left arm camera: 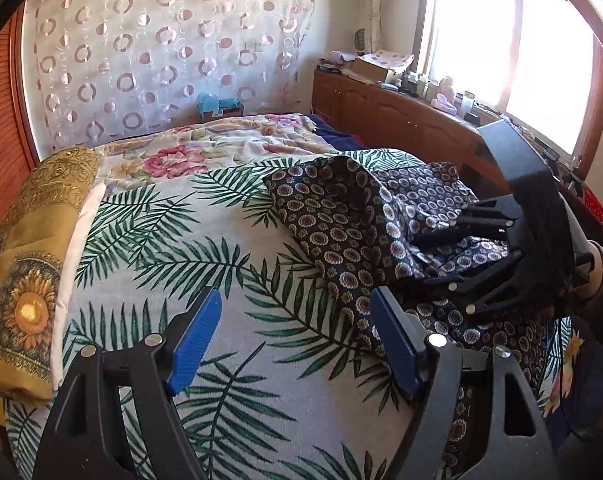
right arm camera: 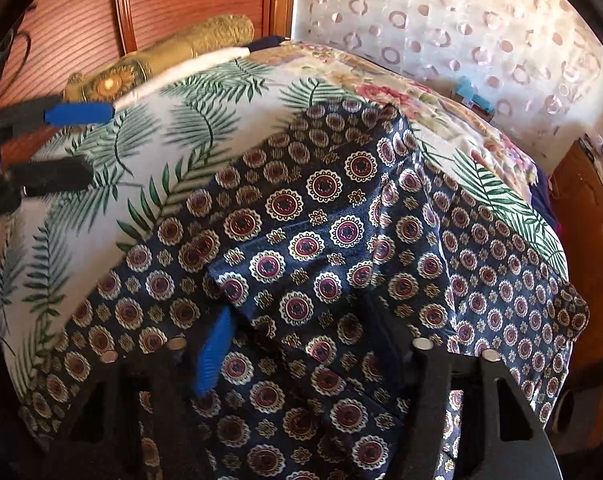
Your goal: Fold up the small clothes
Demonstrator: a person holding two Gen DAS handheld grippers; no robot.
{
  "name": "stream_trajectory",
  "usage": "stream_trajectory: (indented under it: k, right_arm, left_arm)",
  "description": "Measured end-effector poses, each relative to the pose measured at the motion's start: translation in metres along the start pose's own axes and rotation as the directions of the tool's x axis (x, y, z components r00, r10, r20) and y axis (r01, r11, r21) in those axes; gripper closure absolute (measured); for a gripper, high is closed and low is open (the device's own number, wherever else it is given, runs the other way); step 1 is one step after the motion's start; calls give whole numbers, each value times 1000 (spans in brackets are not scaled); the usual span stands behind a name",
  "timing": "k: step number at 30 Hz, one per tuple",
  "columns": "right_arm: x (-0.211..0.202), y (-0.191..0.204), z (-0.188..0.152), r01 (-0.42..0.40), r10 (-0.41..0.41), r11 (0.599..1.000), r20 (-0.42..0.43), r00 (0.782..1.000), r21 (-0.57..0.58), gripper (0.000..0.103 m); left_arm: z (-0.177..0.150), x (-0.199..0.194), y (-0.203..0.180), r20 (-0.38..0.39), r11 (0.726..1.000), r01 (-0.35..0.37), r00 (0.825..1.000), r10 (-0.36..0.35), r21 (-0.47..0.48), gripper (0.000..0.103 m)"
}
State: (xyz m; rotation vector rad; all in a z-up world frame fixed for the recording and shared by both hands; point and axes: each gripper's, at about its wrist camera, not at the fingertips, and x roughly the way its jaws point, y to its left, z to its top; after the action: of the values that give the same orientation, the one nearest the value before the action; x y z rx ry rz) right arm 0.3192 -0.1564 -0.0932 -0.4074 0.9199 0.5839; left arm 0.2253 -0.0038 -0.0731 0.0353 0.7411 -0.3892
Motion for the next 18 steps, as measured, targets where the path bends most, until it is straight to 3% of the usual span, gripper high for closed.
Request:
stream_trajectory:
  k: [2, 4, 11, 15, 18]
  right_arm:
    - [-3, -2, -2, 4, -4, 1000, 5, 1000, 3, 82]
    - [-9, -12, -2, -16, 15, 1000, 21, 1000, 22, 94]
    - [-55, -54, -13, -49, 25, 989, 162, 986, 143, 96]
    - [-80, -97, -18, 31, -90, 972, 248, 965, 231, 96]
    - [-75, -128, -24, 53, -128, 951, 232, 964, 306, 96]
  left_arm:
    - [2, 3, -1, -2, 1000, 5, 1000, -5, -1, 26]
    - [3, 7, -3, -6, 1000, 12, 1000, -12, 2, 26]
    - [7, 24, -20, -37, 999, 45, 998, -44, 31, 26]
    - [10, 35, -30, -50, 997, 49, 998, -46, 58, 26]
    - [10, 43, -32, -71, 997, 50, 996, -46, 57, 26]
